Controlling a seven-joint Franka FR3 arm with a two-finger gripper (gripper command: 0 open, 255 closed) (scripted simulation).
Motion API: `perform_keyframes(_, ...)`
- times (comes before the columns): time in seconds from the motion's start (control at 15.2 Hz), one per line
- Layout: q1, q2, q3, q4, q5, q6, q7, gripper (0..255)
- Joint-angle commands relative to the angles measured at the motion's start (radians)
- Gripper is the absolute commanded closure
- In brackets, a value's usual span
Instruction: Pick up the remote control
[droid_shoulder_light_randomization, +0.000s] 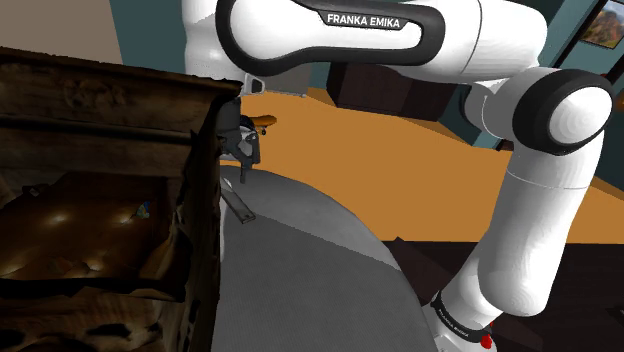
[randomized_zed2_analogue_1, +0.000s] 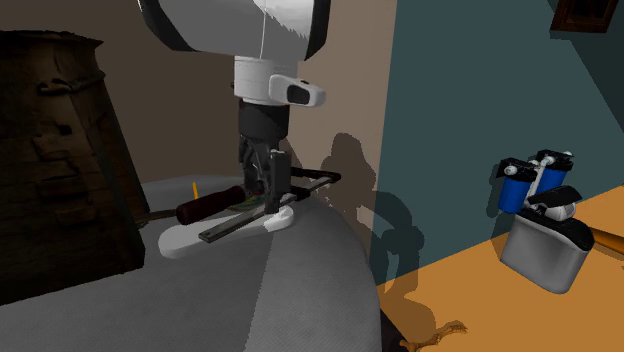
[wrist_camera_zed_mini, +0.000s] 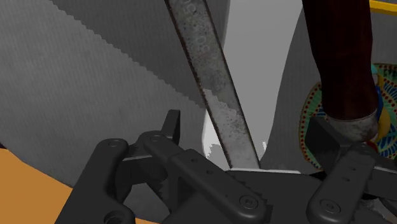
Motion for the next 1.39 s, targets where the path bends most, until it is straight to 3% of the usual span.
perform_keyframes(0.0,0.005,0.014,-0.002,-0.005,-0.004,0.018,0.010,0)
perform_keyframes(0.46,-0.001,0.014,-0.005,-0.080,-0.005,0.092,0.005,0)
perform_keyframes(0.53,-0.002,0.013,-0.005,-0.080,-0.004,0.091,0.004,255)
perform_keyframes(1.12,-0.001,0.014,-0.005,-0.080,-0.005,0.092,0.005,255)
perform_keyframes(1.32,0.001,0.013,-0.003,-0.041,-0.004,0.052,0.007,255)
